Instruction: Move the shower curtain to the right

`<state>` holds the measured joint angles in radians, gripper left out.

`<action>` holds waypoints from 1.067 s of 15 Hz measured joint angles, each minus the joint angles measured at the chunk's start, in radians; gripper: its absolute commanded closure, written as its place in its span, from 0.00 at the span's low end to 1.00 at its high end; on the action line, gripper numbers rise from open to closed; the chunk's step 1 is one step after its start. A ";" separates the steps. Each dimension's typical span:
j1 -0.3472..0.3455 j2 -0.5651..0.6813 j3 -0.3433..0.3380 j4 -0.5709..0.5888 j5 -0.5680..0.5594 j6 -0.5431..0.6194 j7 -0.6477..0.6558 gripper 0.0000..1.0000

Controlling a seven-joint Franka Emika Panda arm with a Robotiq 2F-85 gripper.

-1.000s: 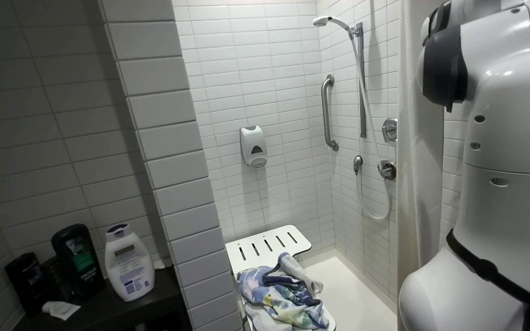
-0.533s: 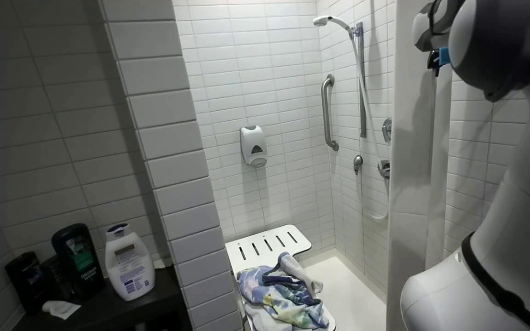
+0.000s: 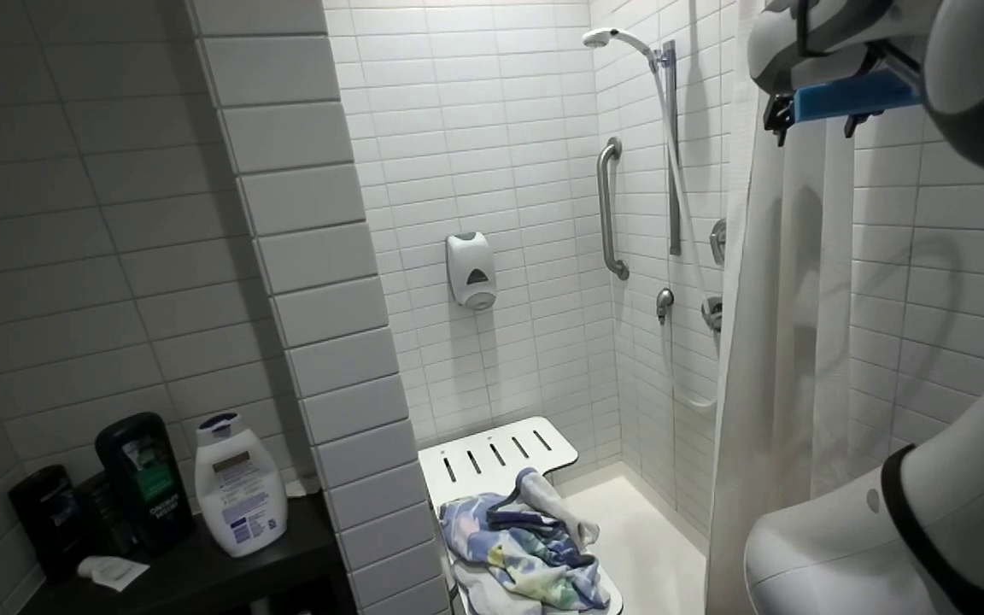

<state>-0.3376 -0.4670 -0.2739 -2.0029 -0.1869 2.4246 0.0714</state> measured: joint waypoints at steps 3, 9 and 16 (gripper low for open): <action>0.005 0.009 -0.013 0.012 0.025 -0.052 -0.029 0.00; 0.075 0.006 -0.002 0.030 0.055 -0.280 -0.178 0.00; 0.134 0.014 0.086 -0.015 -0.023 -0.353 -0.246 0.00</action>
<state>-0.2031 -0.4525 -0.1880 -2.0181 -0.2100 2.0715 -0.1748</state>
